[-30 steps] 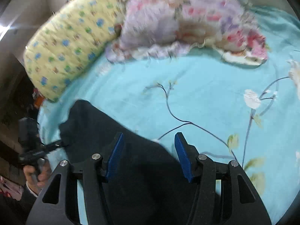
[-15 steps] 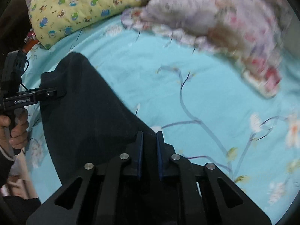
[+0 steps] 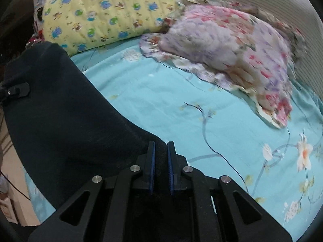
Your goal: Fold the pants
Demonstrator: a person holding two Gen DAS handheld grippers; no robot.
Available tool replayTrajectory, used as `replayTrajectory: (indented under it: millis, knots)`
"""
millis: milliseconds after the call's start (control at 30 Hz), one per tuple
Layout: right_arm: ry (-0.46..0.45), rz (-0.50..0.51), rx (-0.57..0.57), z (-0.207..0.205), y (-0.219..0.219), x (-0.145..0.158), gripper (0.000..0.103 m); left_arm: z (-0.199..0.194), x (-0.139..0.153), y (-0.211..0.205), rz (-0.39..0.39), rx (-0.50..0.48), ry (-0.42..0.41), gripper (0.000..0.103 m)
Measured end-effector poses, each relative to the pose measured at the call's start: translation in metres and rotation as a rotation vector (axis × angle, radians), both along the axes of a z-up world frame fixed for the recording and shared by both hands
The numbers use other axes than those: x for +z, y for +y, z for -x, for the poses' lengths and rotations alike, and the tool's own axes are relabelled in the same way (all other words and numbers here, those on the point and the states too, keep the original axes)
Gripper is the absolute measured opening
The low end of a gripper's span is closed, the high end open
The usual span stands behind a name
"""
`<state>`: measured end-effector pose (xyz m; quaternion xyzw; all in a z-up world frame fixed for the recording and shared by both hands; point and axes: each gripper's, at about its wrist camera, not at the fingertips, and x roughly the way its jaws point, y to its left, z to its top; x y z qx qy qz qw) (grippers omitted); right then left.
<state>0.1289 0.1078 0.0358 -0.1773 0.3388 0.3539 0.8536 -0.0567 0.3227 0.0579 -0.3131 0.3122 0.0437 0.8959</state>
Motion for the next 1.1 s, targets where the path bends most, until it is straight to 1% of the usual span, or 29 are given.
replayTrajectory:
  millis: [67, 133, 233, 267, 300, 333, 367, 400, 433, 500, 533, 567, 600, 633, 667, 700, 733, 767, 833, 933, 1100]
  knots:
    - [-0.01, 0.019, 0.007, 0.0, 0.012, -0.006, 0.012, 0.0, -0.015, 0.011, 0.016, 0.014, 0.031, 0.018]
    - [-0.013, 0.037, -0.001, -0.005, 0.021, -0.016, 0.012, -0.004, -0.03, 0.017, 0.012, 0.023, 0.069, 0.018]
    - [-0.002, 0.036, -0.034, -0.014, 0.024, -0.025, 0.011, -0.012, -0.055, 0.023, -0.001, 0.037, 0.123, 0.018]
    - [0.006, 0.033, -0.051, -0.019, 0.025, -0.028, 0.011, -0.014, -0.062, 0.024, -0.005, 0.041, 0.142, 0.02]
    - [0.012, 0.03, -0.063, -0.021, 0.024, -0.031, 0.011, -0.016, -0.068, 0.025, -0.011, 0.056, 0.168, 0.026]
    - [0.016, 0.023, -0.073, -0.022, 0.024, -0.032, 0.011, -0.016, -0.072, 0.026, -0.014, 0.067, 0.179, 0.028]
    - [0.03, 0.003, -0.084, -0.023, 0.022, -0.032, 0.012, -0.014, -0.072, 0.027, -0.015, 0.079, 0.184, 0.035]
    - [0.038, -0.014, -0.089, -0.023, 0.02, -0.031, 0.012, -0.01, -0.07, 0.029, -0.018, 0.097, 0.183, 0.041]
    - [0.044, -0.039, -0.099, -0.022, 0.016, -0.029, 0.015, -0.005, -0.067, 0.03, -0.032, 0.116, 0.18, 0.045]
    - [0.056, -0.073, -0.144, -0.019, 0.005, -0.022, 0.018, 0.002, -0.058, 0.033, -0.069, 0.153, 0.177, 0.054]
    - [0.07, -0.094, -0.15, -0.017, 0.0, -0.02, 0.019, 0.008, -0.052, 0.035, -0.083, 0.17, 0.174, 0.056]
    - [0.089, -0.143, -0.157, -0.012, -0.01, -0.015, 0.019, 0.012, -0.047, 0.037, -0.089, 0.181, 0.168, 0.057]
    - [0.098, -0.162, -0.164, -0.009, -0.015, -0.013, 0.021, 0.018, -0.04, 0.038, -0.095, 0.196, 0.159, 0.057]
    - [0.107, -0.18, -0.173, -0.005, -0.022, -0.011, 0.028, 0.021, -0.035, 0.039, -0.098, 0.204, 0.154, 0.058]
    - [0.115, -0.212, -0.18, 0.003, -0.032, -0.008, 0.033, 0.024, -0.029, 0.039, -0.101, 0.21, 0.144, 0.059]
    - [0.118, -0.235, -0.187, 0.01, -0.039, -0.007, 0.042, 0.025, -0.023, 0.037, -0.104, 0.21, 0.134, 0.06]
    - [0.119, -0.259, -0.193, 0.018, -0.047, -0.006, 0.047, 0.025, -0.017, 0.034, -0.109, 0.209, 0.128, 0.061]
    - [0.126, -0.276, -0.197, 0.025, -0.055, -0.006, 0.047, 0.027, -0.011, 0.032, -0.114, 0.206, 0.123, 0.065]
    - [0.142, -0.291, -0.212, 0.036, -0.067, -0.008, 0.047, 0.025, -0.002, 0.021, -0.126, 0.183, 0.112, 0.065]
    - [0.163, -0.329, -0.251, 0.054, -0.093, -0.012, 0.047, 0.014, 0.008, 0.0, -0.143, 0.124, 0.102, 0.068]
    - [0.177, -0.367, -0.331, 0.076, -0.137, -0.017, 0.049, -0.006, 0.015, -0.042, -0.158, 0.015, 0.103, 0.069]
